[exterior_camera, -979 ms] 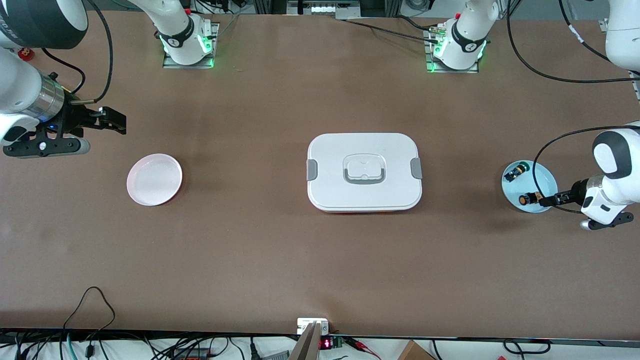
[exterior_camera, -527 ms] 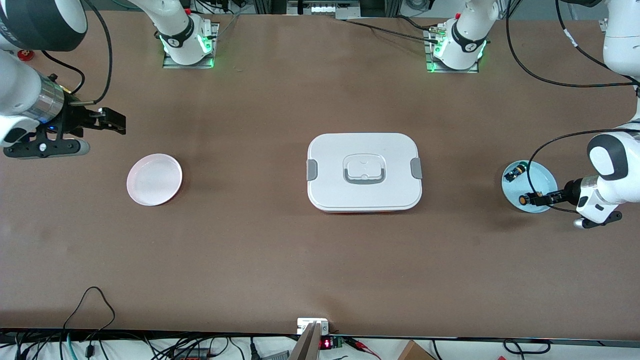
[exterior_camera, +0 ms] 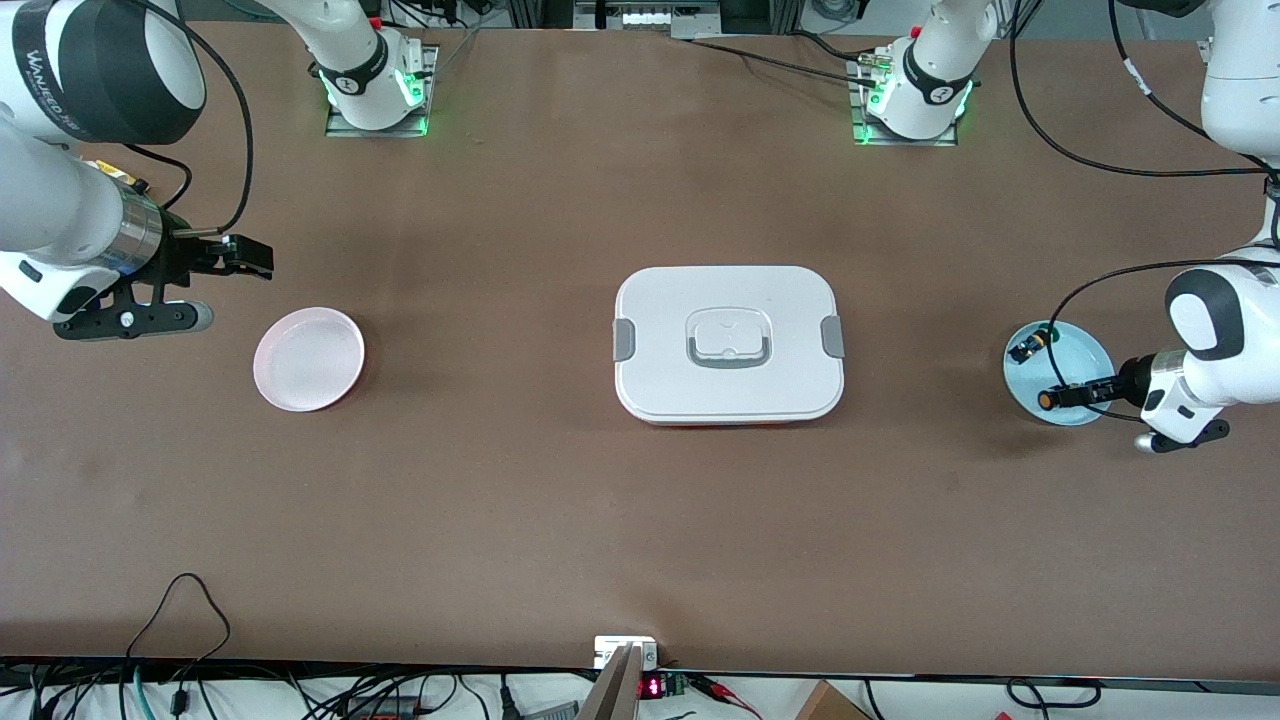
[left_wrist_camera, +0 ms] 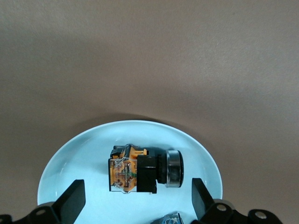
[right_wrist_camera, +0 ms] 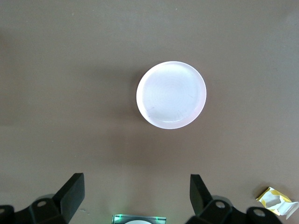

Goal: Transfer orange switch to right arm and place
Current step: 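Close the left gripper on the orange switch and lift it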

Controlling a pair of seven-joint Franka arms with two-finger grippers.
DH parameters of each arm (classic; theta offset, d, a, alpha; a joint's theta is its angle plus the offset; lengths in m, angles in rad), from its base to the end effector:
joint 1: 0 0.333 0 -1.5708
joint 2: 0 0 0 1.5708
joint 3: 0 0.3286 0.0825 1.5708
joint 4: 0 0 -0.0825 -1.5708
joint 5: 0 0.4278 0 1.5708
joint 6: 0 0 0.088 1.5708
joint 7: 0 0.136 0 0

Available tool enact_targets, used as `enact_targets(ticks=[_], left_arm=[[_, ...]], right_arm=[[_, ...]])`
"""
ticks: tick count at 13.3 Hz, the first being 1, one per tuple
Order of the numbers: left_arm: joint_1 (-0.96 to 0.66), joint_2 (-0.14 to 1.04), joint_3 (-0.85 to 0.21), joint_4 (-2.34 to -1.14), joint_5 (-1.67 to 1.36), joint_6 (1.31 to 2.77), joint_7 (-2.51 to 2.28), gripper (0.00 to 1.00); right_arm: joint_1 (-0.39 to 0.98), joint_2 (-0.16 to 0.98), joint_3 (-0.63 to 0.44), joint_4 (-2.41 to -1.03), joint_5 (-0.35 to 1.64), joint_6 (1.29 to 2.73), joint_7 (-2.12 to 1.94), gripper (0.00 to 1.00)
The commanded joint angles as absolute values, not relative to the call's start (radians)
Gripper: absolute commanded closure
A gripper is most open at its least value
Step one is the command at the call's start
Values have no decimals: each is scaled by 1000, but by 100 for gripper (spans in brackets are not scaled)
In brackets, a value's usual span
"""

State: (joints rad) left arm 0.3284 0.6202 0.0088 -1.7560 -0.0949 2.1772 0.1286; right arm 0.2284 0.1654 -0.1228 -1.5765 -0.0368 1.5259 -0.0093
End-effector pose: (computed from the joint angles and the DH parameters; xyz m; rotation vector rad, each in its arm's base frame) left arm 0.6376 0.2172 0.1506 2.9913 0.4053 -0.2694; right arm 0.6243 0.0655 0.5012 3.0520 0.1783 -0.3250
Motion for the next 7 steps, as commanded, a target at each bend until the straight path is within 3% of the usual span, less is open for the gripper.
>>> enact_targets(ticks=[1,7], left_arm=[[339,627,0,-1759,-118,2192,164,0],[344,650,2,-1756,-150,2261,192,0]], right_arm=[[222,175,-123,-1557,-14,1519,-21,0],[170,195,-132,-1557,87,1525,-58,0]])
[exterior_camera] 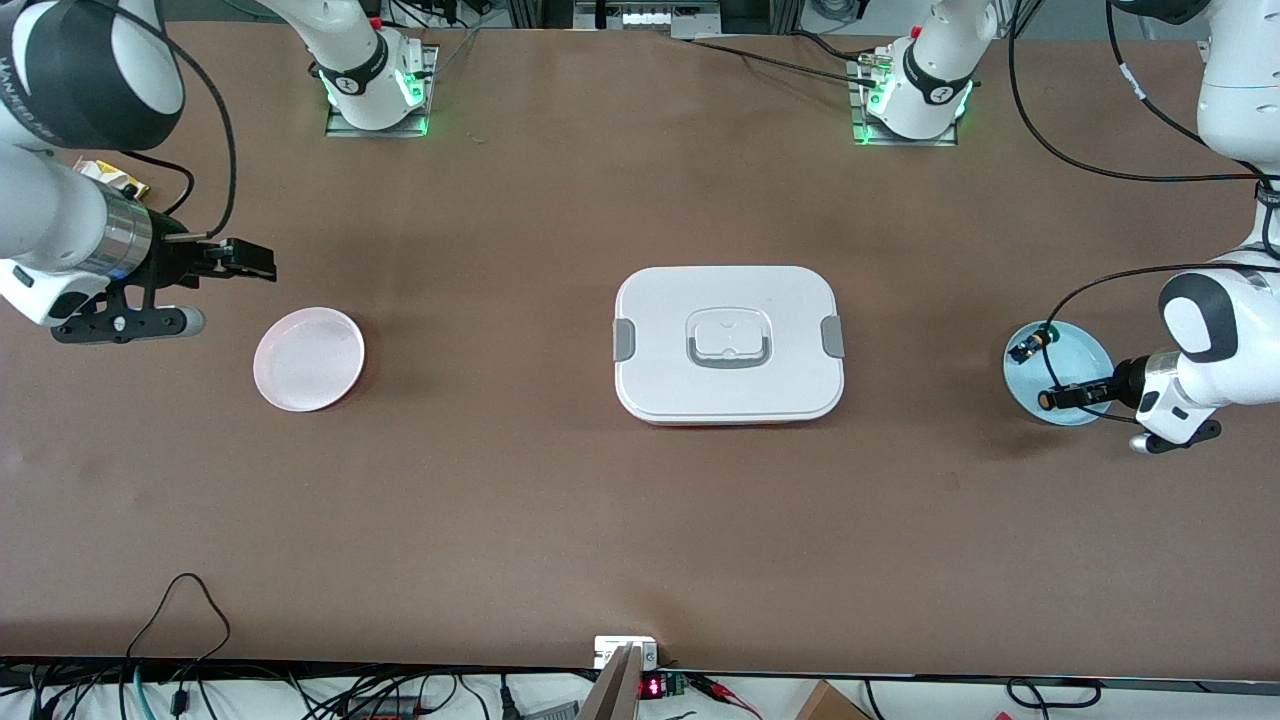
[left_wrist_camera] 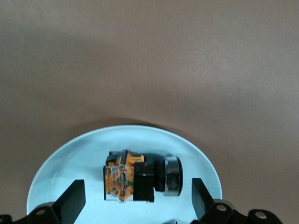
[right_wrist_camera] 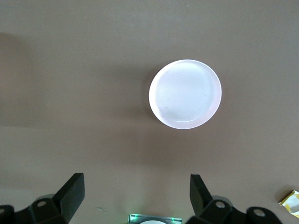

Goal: Transfer orange switch to right arm and place
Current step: 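Close the left gripper on the orange switch and lift it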

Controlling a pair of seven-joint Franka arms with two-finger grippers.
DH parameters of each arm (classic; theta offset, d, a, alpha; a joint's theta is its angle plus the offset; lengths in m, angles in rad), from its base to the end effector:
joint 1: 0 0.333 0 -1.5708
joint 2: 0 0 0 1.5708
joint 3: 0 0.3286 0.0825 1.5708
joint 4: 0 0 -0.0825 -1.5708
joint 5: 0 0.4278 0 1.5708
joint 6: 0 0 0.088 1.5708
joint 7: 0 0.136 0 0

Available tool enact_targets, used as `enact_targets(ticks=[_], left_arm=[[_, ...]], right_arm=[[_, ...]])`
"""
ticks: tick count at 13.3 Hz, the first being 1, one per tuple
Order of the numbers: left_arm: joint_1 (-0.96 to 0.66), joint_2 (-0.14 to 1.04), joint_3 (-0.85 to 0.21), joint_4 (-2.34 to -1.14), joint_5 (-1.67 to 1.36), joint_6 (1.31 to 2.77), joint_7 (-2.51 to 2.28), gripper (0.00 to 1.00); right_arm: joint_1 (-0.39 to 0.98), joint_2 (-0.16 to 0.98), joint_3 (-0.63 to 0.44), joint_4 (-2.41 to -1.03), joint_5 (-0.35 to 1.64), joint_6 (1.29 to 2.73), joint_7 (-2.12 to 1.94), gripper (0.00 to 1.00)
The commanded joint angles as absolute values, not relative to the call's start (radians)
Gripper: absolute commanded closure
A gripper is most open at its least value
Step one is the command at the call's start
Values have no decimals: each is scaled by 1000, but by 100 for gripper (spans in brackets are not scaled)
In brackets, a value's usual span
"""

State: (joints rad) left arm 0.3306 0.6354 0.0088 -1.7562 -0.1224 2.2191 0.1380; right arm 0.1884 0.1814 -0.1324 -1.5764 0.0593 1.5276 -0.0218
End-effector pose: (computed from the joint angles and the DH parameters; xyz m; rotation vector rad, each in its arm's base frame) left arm 0.6407 0.2189 0.1429 2.9797 0.4237 -0.2218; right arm 0.6288 0.0487 0.4913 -3.0878 -0.1127 0.3555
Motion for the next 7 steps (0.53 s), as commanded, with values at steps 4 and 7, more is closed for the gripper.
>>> enact_targets(ticks=[4,7], left_arm=[[350,652,2,-1761,-152,2260,206,0],[351,652,2,-1761,-153,2258,204,9]], right_arm=[[167,195,-130,-1557,86,1525,-60,0],[169,195,-130,-1557,84,1525,-60,0]])
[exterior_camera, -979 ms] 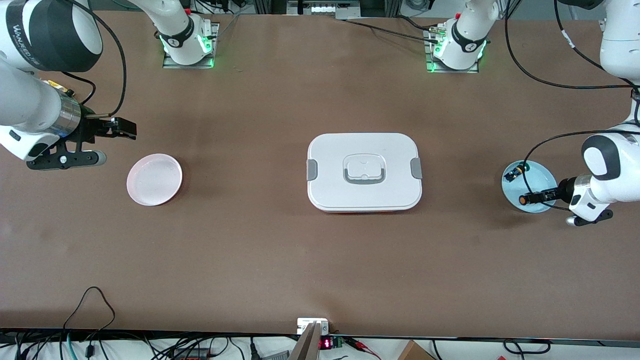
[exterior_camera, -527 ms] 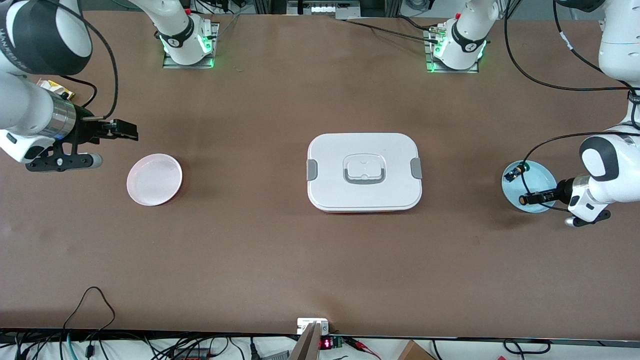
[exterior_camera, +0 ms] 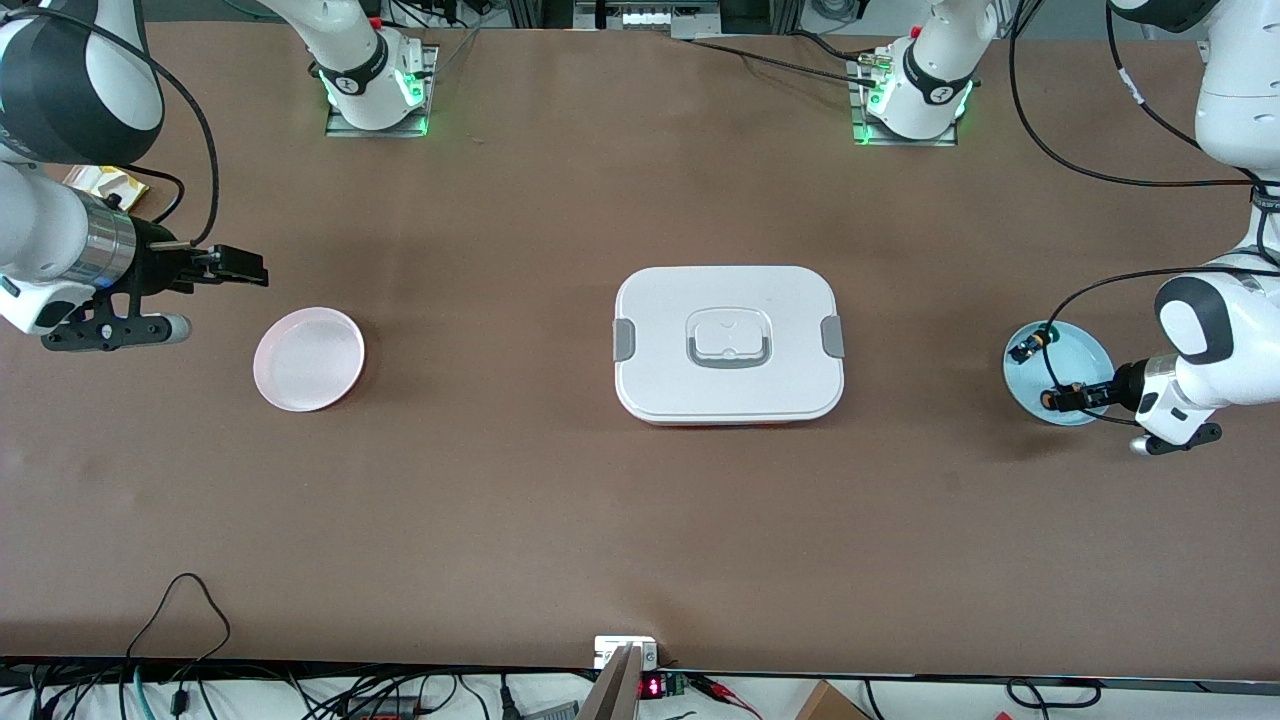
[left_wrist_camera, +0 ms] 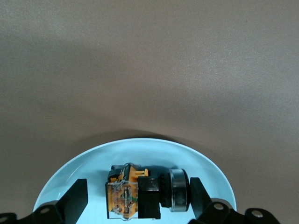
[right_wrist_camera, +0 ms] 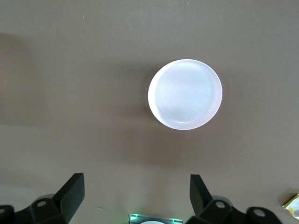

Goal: Transfer orange switch to right arm and place
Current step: 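Close the left gripper on the orange switch and lift it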

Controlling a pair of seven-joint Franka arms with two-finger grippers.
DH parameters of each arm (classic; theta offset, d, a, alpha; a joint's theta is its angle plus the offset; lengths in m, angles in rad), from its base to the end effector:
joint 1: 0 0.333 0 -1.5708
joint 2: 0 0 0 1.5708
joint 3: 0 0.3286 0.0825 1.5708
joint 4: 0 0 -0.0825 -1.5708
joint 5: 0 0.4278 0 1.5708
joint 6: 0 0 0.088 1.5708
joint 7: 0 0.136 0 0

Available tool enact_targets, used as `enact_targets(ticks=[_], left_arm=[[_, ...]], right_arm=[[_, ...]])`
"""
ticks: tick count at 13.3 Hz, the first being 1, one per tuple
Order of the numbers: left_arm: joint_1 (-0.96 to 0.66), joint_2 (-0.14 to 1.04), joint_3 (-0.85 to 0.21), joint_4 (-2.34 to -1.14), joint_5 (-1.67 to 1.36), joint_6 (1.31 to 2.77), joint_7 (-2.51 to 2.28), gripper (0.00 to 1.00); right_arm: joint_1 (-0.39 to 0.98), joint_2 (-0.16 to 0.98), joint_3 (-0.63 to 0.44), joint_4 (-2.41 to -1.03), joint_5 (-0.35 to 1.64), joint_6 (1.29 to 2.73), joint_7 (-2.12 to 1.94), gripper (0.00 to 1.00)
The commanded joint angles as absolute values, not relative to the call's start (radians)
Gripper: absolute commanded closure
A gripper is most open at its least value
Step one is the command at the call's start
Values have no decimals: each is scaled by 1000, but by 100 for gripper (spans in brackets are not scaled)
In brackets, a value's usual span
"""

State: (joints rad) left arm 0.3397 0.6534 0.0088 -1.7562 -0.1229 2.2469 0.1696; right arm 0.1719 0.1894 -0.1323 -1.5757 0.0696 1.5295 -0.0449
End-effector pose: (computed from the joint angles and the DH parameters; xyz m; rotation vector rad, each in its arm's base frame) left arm 0.6391 0.2254 0.1325 2.9862 0.3939 -0.2044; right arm 0.6311 0.0400 0.4868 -3.0730 -0.1209 0.3611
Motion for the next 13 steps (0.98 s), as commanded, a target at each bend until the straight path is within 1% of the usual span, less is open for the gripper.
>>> enact_targets(ticks=[1,3,8,10,11,13], left_arm=[[351,652,2,-1761,-152,2257,199,11],[356,652,2,-1763,-153,2252,195,19],[367,667,2,-1763,-153,2250,199,20],[367,666,2,-1758,-152,2240,193,27],[367,661,2,-1750,-153,2212,186,39],[365,649,2,-1743,-153,2171,158,58]], right_arm=[[167,195,-130,-1557,86,1525,-60,0],[167,195,-130,-1557,83,1525,-60,0],[167,195,-130,-1557,84,1526,-60,0],[167,202,-130,-1557,86,1528,-60,0],[167,202,-130,-1557,86,1528,-60,0],[167,202,-130,-1555,86,1526,-60,0]])
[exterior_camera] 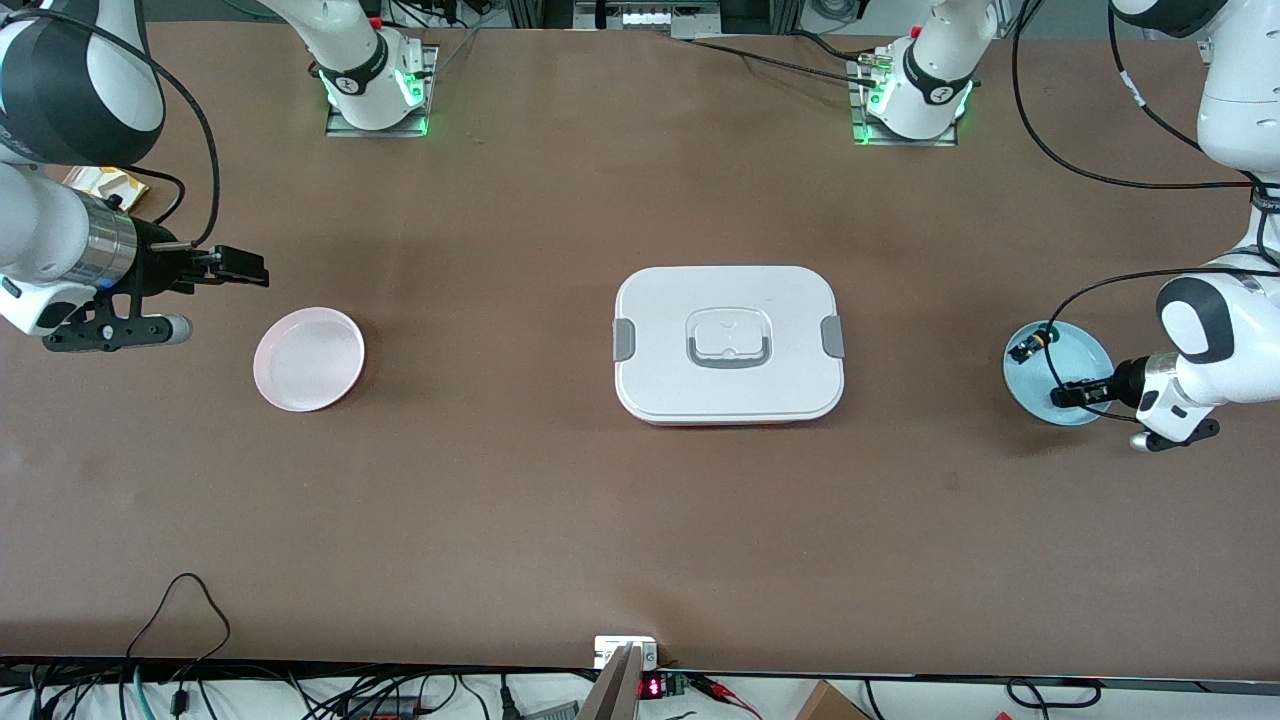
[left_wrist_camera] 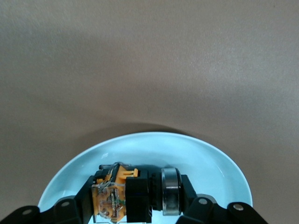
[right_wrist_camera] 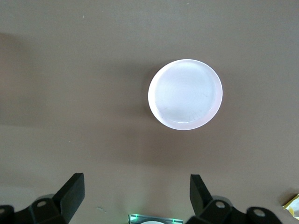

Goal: Transfer orange switch to right arm and place
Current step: 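Close the left gripper on the orange switch and lift it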

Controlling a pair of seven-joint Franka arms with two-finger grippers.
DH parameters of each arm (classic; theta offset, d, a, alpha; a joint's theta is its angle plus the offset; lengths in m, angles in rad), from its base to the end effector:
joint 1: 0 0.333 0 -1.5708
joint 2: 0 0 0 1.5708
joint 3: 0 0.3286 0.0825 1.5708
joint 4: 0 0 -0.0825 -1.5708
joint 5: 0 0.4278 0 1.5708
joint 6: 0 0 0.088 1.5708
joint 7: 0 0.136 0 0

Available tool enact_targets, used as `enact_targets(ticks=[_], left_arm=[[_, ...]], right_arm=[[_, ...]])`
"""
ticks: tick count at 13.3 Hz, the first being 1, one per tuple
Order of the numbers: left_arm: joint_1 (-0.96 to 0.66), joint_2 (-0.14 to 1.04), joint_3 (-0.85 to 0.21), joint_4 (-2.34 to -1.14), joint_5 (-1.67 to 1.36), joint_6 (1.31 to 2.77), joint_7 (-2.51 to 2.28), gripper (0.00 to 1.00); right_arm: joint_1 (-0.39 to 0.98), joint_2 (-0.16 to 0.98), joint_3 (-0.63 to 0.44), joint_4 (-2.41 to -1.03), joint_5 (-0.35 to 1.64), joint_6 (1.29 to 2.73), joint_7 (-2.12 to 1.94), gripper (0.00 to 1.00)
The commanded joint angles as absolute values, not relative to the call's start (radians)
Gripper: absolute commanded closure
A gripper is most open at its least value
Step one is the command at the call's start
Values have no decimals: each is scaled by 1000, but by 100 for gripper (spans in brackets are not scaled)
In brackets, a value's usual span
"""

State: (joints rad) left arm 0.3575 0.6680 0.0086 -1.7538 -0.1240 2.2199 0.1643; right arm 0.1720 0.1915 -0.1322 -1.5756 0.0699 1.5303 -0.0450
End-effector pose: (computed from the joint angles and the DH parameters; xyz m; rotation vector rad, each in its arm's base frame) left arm 0.6296 0.2339 0.1219 2.9650 0.4261 -0.2586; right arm 0.6315 0.0402 0.4856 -3.0728 -0.1211 0.3629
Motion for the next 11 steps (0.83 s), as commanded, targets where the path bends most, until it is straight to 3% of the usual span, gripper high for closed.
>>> enact_targets(ticks=[1,6,8,11], left_arm=[[367,644,2,-1723,-153,2139,156,59],[353,644,0,-1521,-216,1860,144,69],[351,644,-23,-1458,-216,1768,146,71],[353,621,-95,-1375,-204,1655,156,84]], right_arm=[[167,201,-130,-1554,84,1526,-61,0],[176,163,-121,-1523,233,1485,-60,0],[176,163,-123,-1523,392,1453,-45,0],[190,181,-120,-1529,535,1450,-57,0]])
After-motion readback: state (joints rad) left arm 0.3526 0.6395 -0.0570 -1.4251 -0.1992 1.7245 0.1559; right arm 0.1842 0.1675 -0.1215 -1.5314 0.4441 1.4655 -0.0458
